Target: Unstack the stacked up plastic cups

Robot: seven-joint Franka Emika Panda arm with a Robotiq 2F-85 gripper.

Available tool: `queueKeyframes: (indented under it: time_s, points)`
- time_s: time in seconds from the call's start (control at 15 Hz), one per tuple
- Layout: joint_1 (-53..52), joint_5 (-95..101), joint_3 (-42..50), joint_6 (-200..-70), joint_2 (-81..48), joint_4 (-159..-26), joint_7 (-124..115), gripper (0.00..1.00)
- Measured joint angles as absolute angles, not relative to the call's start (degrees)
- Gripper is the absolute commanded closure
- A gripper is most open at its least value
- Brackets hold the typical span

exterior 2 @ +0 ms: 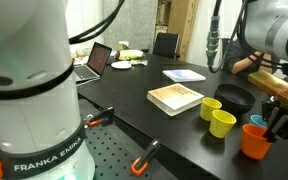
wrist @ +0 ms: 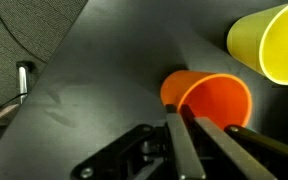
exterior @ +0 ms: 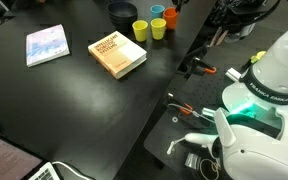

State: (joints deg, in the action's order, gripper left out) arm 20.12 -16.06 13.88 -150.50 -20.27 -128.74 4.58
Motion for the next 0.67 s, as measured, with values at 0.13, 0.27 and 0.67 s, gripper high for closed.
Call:
queueKeyframes:
  time_s: [0.13,0.27,0.67]
  points:
    - [20.9,-17.1,12.6,-151.2,-20.5,-128.7,5.8,0.40]
    - [21.1,-17.1,12.1,-151.1,-20.5,-128.7,5.9,0.24]
    - [20.0,-12.2,12.6,-144.8,-16.5,-128.4,4.4,0.00]
